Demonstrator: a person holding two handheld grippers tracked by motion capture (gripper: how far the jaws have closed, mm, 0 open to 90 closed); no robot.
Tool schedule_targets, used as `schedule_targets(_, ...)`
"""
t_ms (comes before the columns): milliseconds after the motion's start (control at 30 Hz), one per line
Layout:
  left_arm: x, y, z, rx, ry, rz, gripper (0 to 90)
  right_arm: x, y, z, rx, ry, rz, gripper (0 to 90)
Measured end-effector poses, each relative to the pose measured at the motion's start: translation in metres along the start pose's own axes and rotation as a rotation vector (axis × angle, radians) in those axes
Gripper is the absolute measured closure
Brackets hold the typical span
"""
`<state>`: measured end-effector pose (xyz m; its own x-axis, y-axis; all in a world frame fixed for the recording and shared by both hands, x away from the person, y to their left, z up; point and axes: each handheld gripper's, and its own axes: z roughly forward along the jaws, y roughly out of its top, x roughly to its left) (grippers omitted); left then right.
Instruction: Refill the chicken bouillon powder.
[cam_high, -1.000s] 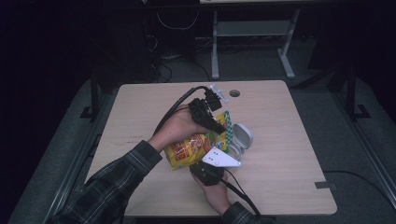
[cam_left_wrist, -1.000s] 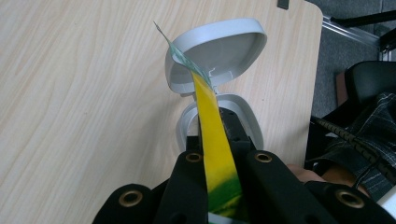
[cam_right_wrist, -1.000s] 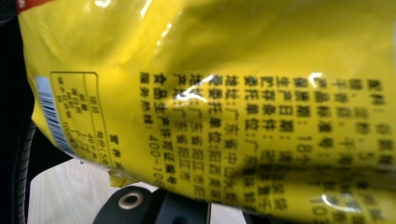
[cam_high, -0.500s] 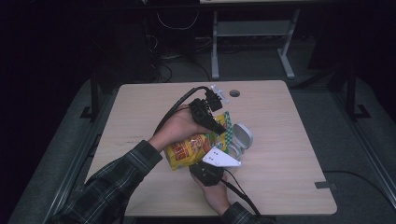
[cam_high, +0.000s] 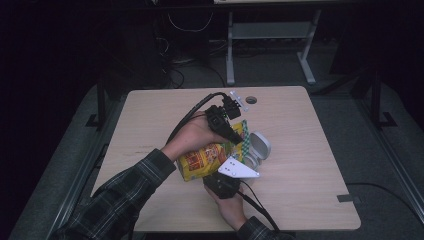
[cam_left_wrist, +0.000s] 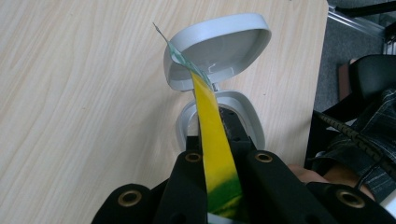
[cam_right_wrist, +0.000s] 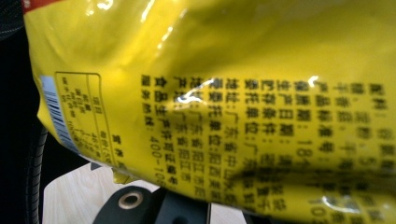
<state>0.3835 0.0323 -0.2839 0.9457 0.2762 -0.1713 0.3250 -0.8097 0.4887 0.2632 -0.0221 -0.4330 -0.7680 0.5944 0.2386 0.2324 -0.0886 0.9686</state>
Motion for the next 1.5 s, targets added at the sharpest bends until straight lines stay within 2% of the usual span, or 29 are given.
schedule_targets(400,0.0002,0.0049,0.0039,0.020,0.005,0.004,89.0,-0.0018,0.0008,-0.0011,-0.009,0.009,0.024,89.9)
schedule_targets(733,0.0017,0.0074,0.0070,0.043,0.004,0.002,89.1,-0.0021,0.0013,-0.0014,-0.010,0.010,0.024,89.8)
schedule_targets(1000,0.0012,0.0082,0.0076,0.042,0.004,-0.001,89.2,-0.0025,0.0016,-0.0015,-0.009,0.008,0.020,89.9)
schedule_targets(1167,0.0012,0.0080,0.0076,0.045,0.006,-0.002,89.3,0.0000,0.0025,-0.0025,-0.001,-0.001,-0.023,89.8)
schedule_targets(1367,0.0008,0.0080,0.0073,0.045,0.008,0.002,89.3,-0.0003,0.0027,-0.0026,0.001,-0.001,-0.020,89.9)
schedule_targets(1500,0.0006,0.0081,0.0070,0.044,0.009,0.001,89.3,0.0002,0.0029,-0.0026,0.003,-0.007,-0.037,89.9)
